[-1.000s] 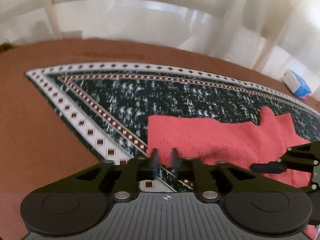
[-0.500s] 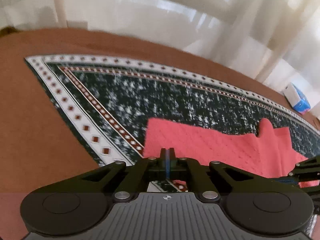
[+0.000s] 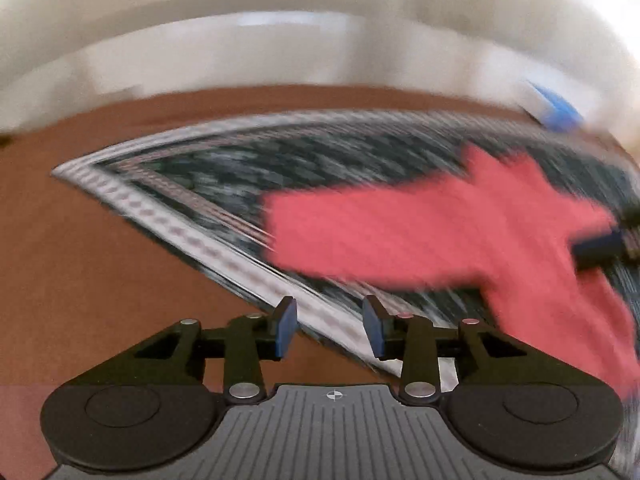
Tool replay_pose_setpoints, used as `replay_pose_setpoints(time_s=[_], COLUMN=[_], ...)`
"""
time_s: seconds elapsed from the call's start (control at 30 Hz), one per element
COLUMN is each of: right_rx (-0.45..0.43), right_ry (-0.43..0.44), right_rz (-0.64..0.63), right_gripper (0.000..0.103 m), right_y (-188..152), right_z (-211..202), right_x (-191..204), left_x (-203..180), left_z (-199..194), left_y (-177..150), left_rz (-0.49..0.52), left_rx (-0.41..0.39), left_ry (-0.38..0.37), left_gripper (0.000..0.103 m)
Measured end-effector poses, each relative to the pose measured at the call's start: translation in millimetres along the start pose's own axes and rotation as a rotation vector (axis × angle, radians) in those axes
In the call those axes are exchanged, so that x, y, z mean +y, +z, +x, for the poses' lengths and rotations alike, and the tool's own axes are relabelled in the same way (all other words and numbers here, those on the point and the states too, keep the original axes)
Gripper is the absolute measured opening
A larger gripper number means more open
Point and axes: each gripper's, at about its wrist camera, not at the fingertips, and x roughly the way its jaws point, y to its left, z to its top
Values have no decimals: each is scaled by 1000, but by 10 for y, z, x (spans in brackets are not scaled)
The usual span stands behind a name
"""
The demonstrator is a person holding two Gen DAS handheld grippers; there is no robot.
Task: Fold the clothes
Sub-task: 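Grasp the hem with both grippers, lift and shake the sweater, lay it down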
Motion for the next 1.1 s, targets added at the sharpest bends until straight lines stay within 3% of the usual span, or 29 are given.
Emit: replay_pose_setpoints(time_s=[0.1, 0.2, 0.3, 0.4, 0.53, 0.73, 0.8, 0.87, 0.93, 1.1], right_rx=[32, 65, 72, 72, 60, 49, 49, 57, 80, 104], right_ry=[-9, 55, 117, 108, 60, -64, -110, -148, -181, -238], right_rz=[48, 59, 15, 24, 72, 167, 195, 204, 188, 68], right_gripper=[34, 34, 34, 34, 34, 34, 34, 34, 34, 34], right_y=[-274, -487, -625, -797, -1008, -1387, -1531, -1655, -1764, -1855], right_z=[-147, -154, -147, -194, -383, -704, -782, -829, -814, -628], right_x=[-11, 137, 334, 387, 294, 59, 10, -16, -12, 75], left_x=[-446, -774, -1027, -1236, -1421, -1538, -1548, -1555, -1561, -1578], left_z=[-39, -86, -114, -138, -71, 24, 8, -9, -27, -70], left_y=[-245, -462, -565, -648, -690, -671, -652, -631, -610, -558], left_rz=[139, 221, 294, 407, 536, 622, 602, 579, 556, 498], left_rx=[50, 65, 56, 50, 51, 47, 45, 42, 39, 31], left_ry=[-74, -122, -109, -106, -45, -18, -9, 1, 11, 34], left_gripper=[52, 52, 50, 50, 50, 48, 45, 36, 16, 5])
